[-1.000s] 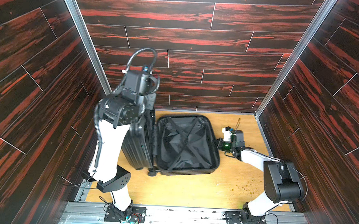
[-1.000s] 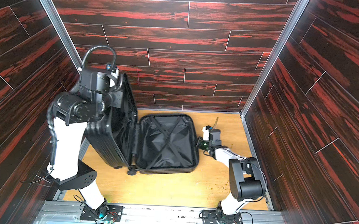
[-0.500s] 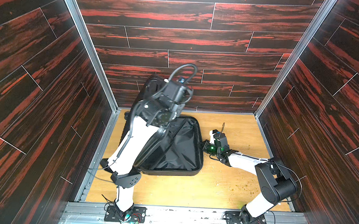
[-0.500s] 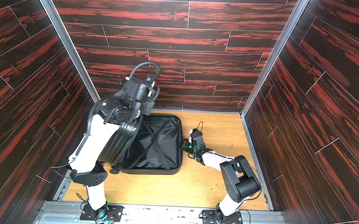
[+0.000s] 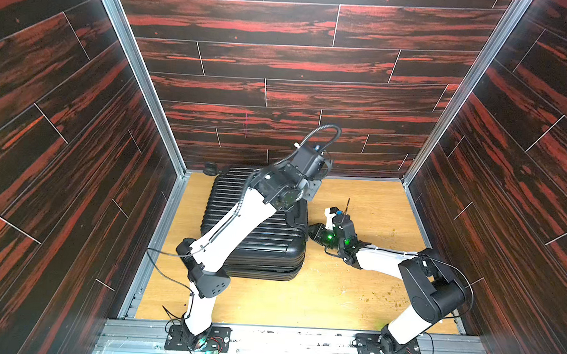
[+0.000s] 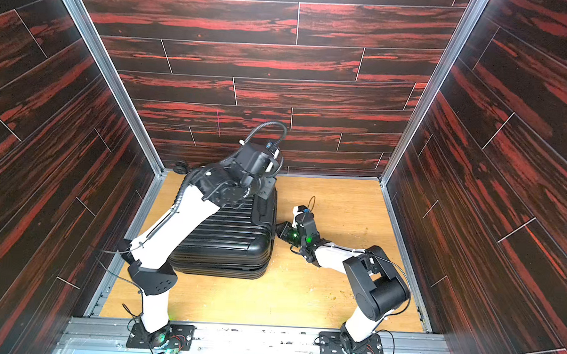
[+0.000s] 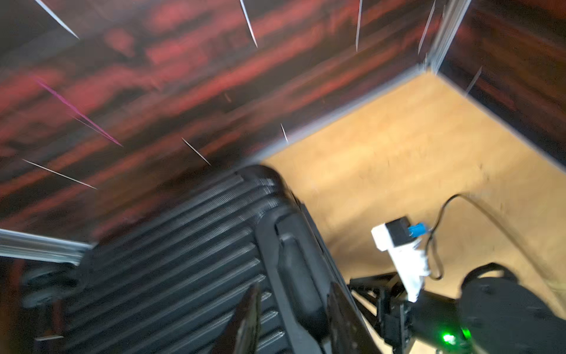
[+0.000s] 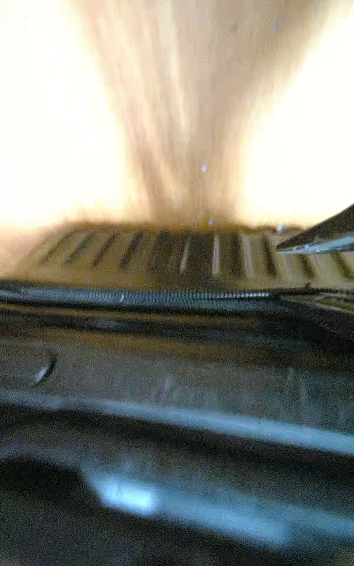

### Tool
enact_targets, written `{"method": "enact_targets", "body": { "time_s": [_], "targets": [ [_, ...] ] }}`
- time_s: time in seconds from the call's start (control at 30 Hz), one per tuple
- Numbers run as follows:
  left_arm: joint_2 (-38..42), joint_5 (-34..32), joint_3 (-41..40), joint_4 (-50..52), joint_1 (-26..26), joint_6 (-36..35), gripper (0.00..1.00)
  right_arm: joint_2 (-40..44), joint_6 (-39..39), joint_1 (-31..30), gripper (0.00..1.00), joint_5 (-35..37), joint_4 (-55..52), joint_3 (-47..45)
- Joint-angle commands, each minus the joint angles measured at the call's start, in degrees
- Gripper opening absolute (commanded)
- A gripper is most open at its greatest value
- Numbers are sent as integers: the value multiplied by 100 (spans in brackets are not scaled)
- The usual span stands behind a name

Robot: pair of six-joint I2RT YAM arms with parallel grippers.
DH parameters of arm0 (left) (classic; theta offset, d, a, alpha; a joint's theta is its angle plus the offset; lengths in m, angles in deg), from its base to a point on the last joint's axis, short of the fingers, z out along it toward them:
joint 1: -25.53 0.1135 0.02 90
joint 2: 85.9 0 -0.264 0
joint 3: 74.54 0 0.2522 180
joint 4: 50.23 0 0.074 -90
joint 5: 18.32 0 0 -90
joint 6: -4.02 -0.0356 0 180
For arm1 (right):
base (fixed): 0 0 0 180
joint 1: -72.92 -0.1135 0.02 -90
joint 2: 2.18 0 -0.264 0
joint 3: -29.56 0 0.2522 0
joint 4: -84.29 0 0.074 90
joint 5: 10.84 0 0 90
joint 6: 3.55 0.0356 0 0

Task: Close the suitcase zippers
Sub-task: Close the suitcase at the center of the board, then adjust the suitcase at the center of the board.

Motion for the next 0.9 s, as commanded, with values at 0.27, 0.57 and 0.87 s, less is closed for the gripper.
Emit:
{"method": "enact_targets", "body": {
  "time_s": [0.27, 0.57, 0.87],
  "targets": [
    [66, 703, -1112, -272, 197, 928, 45, -68, -432, -906, 26, -574, 468, -603],
    [-50, 380, -1572, -119, 460, 1253, 54, -76, -281, -1405, 27, 187, 661, -546],
    [349, 908, -2541, 80, 460, 1266, 57, 1115, -799, -682, 31, 1103, -644, -1065]
  ]
}}
